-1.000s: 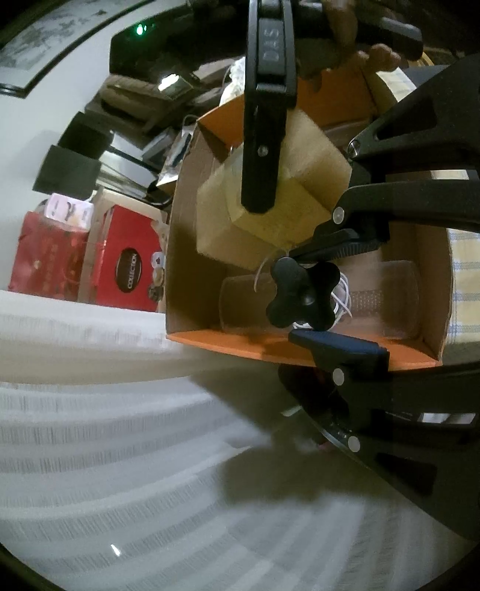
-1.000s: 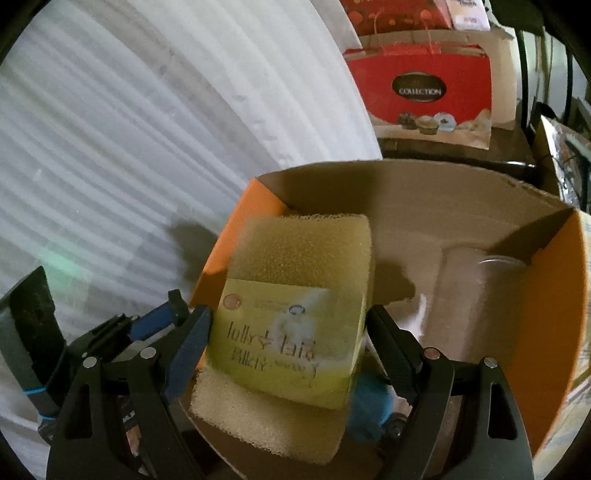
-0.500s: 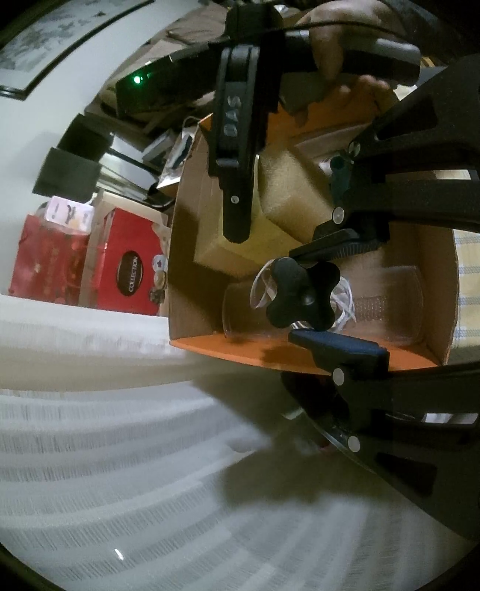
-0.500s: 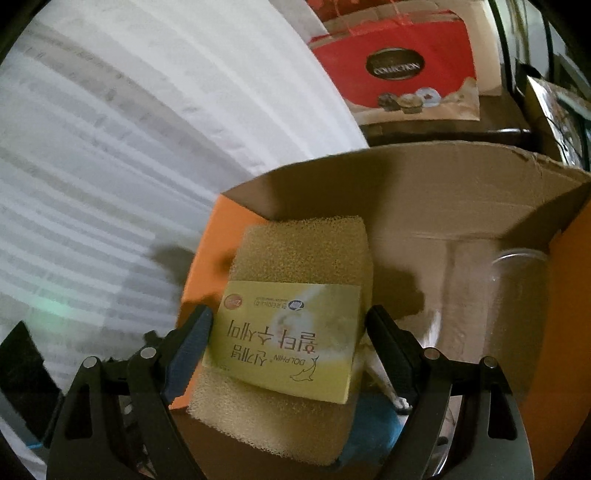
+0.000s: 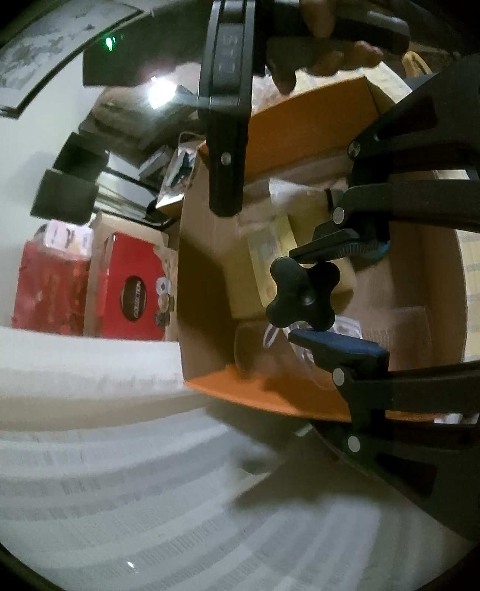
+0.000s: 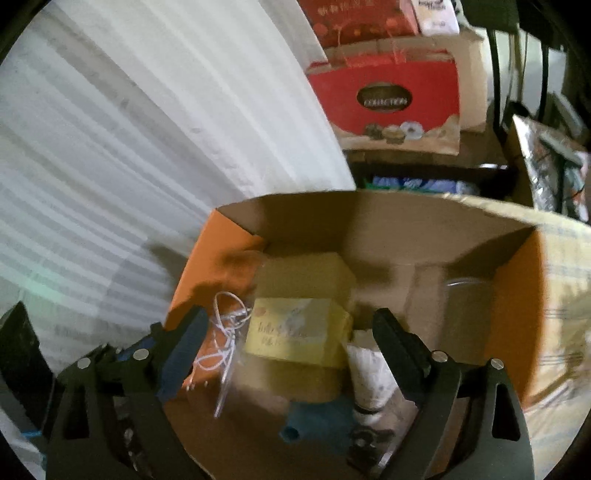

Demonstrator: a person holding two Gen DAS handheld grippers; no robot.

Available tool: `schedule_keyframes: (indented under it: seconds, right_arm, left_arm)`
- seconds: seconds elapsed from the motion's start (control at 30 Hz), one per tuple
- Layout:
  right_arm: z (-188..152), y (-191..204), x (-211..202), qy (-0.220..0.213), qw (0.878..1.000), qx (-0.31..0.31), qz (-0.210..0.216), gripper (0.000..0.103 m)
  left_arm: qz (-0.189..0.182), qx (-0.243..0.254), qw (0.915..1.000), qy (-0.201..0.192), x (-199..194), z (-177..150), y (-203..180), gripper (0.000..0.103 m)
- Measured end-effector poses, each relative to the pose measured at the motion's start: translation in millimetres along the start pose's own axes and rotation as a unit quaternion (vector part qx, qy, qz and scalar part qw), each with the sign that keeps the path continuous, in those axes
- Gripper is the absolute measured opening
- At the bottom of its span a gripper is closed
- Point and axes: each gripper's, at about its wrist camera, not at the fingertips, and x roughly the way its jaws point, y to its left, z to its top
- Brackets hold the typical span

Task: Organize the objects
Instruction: 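Lower the sponge into the box and open the right tool while the left tool holds the knob, then lower the black knob into the box and open the left tool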

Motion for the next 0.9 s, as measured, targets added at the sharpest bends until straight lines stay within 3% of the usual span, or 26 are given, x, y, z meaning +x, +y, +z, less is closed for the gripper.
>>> schedule_keyframes:
  seconds: [0.37, 0.9]
  right_arm:
    - [-15.7, -23.0, -80.8, -0.049, 0.999, -0.011, -0.022, 0.092]
    - [-43.9, -73.9, -132.0, -0.084, 0.994, 0.015, -0.068, 0.092]
  left_arm:
    - [-0.055, 0.04, 0.9975, 0.016, 16.1, 5.8, -63.8, 0.034]
    - [-0.1, 0.063, 0.9915, 0.055, 49.5, -0.1, -128.6, 0.034]
